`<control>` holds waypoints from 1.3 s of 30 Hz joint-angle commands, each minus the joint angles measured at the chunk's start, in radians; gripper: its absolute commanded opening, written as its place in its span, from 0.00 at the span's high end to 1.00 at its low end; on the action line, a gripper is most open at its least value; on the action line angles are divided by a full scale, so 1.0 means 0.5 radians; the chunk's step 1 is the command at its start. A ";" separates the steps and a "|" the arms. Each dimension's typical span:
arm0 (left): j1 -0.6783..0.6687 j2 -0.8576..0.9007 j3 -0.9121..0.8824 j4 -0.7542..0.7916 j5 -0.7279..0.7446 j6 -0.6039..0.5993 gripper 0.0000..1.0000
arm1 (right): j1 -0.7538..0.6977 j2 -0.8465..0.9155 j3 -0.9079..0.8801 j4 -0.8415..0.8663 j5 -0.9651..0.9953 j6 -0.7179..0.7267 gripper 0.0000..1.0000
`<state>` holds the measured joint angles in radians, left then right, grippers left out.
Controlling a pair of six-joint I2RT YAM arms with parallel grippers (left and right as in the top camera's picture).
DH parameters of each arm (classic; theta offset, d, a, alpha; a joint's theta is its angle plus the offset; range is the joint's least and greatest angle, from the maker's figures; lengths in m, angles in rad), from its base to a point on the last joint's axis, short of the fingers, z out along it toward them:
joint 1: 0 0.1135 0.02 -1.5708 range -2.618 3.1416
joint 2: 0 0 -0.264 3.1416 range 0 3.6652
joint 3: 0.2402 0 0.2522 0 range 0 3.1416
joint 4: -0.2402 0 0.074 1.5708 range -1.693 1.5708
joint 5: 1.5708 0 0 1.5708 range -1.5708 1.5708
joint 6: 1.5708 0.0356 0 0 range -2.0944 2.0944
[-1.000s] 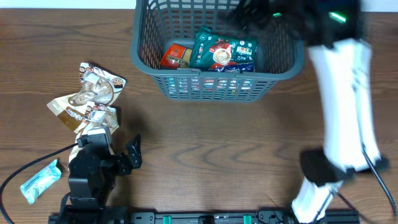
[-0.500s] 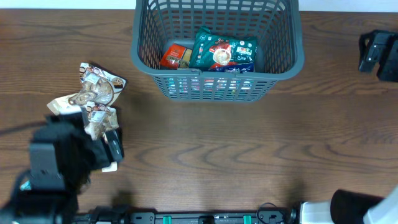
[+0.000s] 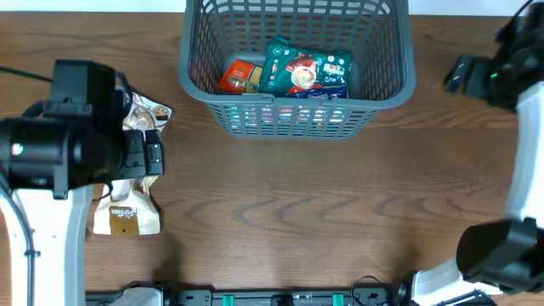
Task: Pack container
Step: 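Retract the right gripper to the right side of the table, then lower the left gripper onto the mushroom bag and grasp it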
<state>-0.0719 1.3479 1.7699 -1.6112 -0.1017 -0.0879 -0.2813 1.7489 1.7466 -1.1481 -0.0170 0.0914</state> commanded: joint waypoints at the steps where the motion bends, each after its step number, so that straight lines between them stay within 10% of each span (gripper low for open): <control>1: 0.007 0.021 0.037 -0.104 -0.135 0.053 0.01 | 0.009 0.023 -0.285 0.177 -0.093 0.040 0.01; 17: 0.125 -0.056 -0.818 0.523 -0.217 0.294 0.01 | 0.016 0.023 -0.743 0.675 -0.095 -0.030 0.01; 30: 0.239 -0.929 -1.256 0.587 -0.022 0.307 0.01 | 0.016 0.024 -0.744 0.712 -0.095 -0.059 0.01; 39: 0.320 -0.629 -1.485 0.894 -0.043 0.340 0.01 | 0.016 0.024 -0.744 0.712 -0.095 -0.111 0.01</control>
<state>0.0654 0.9508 1.0607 -1.1954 -0.1291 0.0719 -0.2790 1.7729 1.3788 -0.7937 -0.0566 0.0589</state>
